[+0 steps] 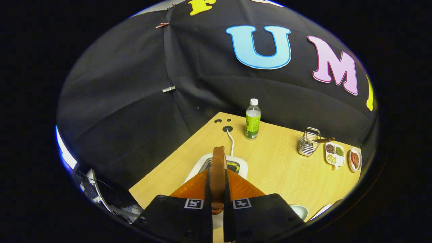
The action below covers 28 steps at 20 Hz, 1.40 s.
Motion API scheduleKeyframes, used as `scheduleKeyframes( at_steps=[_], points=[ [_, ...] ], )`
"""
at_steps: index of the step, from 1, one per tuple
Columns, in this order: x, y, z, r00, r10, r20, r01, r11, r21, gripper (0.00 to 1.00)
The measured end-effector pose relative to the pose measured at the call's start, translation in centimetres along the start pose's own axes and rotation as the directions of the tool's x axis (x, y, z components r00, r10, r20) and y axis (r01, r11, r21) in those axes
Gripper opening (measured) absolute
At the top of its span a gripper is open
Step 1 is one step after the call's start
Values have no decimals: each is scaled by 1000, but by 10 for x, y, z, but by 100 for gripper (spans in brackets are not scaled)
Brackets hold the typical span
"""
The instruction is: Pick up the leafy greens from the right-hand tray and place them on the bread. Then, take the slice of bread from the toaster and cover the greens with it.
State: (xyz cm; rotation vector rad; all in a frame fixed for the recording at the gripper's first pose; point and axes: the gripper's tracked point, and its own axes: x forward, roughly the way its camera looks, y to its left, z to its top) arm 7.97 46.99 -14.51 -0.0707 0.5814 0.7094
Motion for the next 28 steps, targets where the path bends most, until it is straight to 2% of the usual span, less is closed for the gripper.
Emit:
scheduleKeyframes(
  at_steps=[7, 11, 16, 20, 28],
  points=[
    [-52, -41, 33, 997, 0, 77, -6, 998, 68, 17],
    [-76, -89, 31, 995, -52, 91, 43, 994, 97, 17],
    [-92, -146, -13, 993, -113, 35, 105, 978, 180, 16],
    [-95, -171, -53, 992, -124, -11, 123, 963, 240, 16],
    [-77, -179, -145, 991, -42, -126, 88, 919, 385, 16]
  ],
)
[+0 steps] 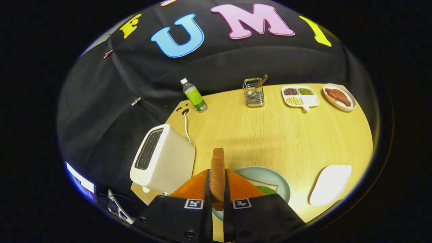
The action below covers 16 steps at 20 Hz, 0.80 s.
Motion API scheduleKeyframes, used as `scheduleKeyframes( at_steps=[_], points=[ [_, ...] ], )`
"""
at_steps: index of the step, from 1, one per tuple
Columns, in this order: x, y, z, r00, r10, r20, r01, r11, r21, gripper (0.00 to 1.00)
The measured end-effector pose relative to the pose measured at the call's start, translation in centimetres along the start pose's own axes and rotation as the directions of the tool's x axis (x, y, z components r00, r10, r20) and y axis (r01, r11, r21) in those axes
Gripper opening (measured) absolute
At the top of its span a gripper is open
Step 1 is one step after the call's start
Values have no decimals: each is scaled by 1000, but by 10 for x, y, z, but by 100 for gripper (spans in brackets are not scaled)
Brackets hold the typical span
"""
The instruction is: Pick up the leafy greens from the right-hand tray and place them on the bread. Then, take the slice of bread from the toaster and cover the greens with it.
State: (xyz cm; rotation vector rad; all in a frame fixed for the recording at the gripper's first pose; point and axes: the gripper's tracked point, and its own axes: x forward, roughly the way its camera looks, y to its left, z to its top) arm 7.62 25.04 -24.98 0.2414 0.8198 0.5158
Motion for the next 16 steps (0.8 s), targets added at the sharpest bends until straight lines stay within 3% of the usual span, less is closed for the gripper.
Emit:
scheduleKeyframes(
  at_steps=[5, 11, 13, 16],
  points=[
    [14, -14, -27, 999, 29, -35, -27, 998, 62, 16],
    [14, -55, -43, 997, -44, -56, 51, 991, 124, 18],
    [15, -68, -47, 995, -78, -58, 86, 987, 134, 23],
    [13, -90, -56, 988, -145, -58, 150, 984, 92, 51]
  ],
)
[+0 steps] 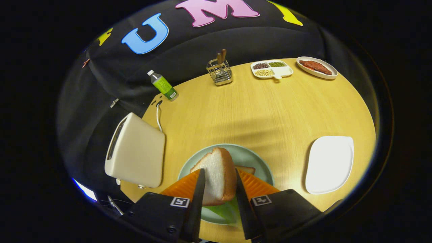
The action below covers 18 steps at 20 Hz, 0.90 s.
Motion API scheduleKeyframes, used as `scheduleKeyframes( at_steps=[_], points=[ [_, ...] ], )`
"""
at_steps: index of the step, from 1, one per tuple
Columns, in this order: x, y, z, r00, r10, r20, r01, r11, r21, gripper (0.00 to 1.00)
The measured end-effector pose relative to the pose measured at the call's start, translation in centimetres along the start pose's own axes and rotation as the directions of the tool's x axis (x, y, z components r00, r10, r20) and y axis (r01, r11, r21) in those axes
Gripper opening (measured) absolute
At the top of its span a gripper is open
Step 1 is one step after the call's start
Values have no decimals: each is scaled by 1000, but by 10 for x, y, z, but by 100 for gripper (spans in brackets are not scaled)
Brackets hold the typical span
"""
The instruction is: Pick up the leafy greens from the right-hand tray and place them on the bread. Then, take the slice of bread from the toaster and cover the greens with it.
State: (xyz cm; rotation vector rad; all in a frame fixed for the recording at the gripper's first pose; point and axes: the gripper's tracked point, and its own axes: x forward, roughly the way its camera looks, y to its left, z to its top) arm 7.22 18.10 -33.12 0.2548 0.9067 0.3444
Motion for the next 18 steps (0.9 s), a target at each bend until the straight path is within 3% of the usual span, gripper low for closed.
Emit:
scheduleKeyframes(
  at_steps=[1, 4, 8, 11, 14, 18],
  points=[
    [-1, -5, -3, 1000, -13, -2, 13, 1000, -13, 59],
    [-14, -12, 2, 999, -20, 34, 21, 999, -35, 99],
    [-64, -30, 41, 979, -64, 192, 83, 992, -97, 99],
    [-122, -45, 86, 930, -109, 351, 168, 975, -143, 98],
    [-185, -58, 133, 852, -139, 506, 244, 959, -147, 98],
    [-276, -64, 185, 710, -125, 693, 292, 948, -129, 98]
  ],
)
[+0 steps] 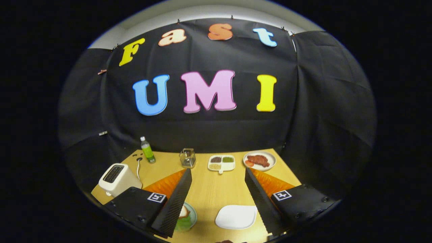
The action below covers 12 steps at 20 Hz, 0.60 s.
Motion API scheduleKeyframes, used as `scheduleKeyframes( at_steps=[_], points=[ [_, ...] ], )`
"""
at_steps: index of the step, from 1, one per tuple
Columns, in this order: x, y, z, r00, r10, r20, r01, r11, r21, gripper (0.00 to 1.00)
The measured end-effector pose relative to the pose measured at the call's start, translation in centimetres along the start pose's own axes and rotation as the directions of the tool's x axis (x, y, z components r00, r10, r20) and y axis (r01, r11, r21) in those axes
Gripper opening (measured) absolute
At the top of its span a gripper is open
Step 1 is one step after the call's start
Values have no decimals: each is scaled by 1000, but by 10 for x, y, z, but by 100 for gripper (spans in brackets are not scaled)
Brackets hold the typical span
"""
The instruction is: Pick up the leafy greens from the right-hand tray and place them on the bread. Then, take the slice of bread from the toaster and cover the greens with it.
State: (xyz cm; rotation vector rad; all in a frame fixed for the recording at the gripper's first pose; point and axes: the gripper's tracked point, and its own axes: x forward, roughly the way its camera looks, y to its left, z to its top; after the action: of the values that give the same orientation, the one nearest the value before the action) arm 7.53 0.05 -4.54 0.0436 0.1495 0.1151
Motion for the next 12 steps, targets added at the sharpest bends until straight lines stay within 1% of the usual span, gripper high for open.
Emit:
scheduleKeyframes(
  at_steps=[2, 5, 8, 12],
  points=[
    [-20, -19, 36, 997, -17, 81, 17, 1000, -2, 98],
    [-49, -43, 70, 987, -25, 157, 25, 1000, 2, 98],
    [-71, -52, 70, 988, 9, 151, -12, 1000, 18, 98],
    [-63, -66, 65, 988, 35, 151, -27, 998, -58, 98]
  ],
)
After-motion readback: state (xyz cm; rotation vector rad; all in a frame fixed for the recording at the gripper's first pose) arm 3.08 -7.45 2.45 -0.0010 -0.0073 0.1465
